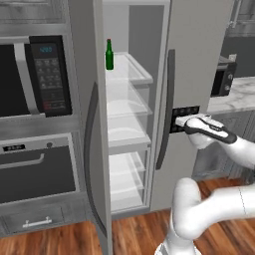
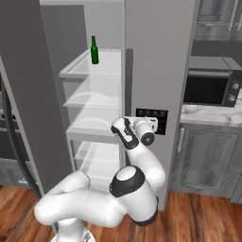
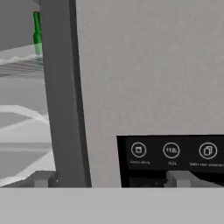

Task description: There's a steak in the fridge that needs to be moved to the freezer for freezing. Pick up the steak from the fridge, place it on any shelf in the freezer, and close the fridge and freezer doors when done.

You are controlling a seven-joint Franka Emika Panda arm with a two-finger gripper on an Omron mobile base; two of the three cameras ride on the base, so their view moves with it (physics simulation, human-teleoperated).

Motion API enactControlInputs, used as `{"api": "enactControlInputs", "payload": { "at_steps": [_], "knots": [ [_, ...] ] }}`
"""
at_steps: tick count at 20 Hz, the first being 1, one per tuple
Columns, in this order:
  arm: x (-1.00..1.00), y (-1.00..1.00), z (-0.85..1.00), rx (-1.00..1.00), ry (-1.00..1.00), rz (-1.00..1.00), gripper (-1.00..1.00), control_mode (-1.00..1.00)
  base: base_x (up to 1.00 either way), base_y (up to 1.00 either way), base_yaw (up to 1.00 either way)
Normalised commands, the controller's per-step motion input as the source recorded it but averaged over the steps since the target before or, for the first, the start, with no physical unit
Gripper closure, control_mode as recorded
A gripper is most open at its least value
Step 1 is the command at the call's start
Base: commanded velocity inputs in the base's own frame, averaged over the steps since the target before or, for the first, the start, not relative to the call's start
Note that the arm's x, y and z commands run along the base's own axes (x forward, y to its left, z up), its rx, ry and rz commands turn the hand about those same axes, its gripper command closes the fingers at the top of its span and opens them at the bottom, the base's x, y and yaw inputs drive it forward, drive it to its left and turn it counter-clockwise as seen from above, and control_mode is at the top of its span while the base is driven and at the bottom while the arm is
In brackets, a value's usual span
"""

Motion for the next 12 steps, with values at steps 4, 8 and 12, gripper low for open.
{"api": "enactControlInputs", "payload": {
  "at_steps": [4, 8, 12],
  "knots": [
    [-1.0, 0.01, 0.98, 0.0, 0.23, -0.02, -1.0, -1.0, 0.0, 0.0, 0.0],
    [-0.94, 0.0, 1.0, -0.04, 0.29, 0.0, -1.0, -1.0, 0.0, 0.0, 0.0],
    [-1.0, 0.0, 1.0, -0.06, 0.36, 0.0, -1.0, -1.0, 0.0, 0.0, 0.0]
  ]
}}
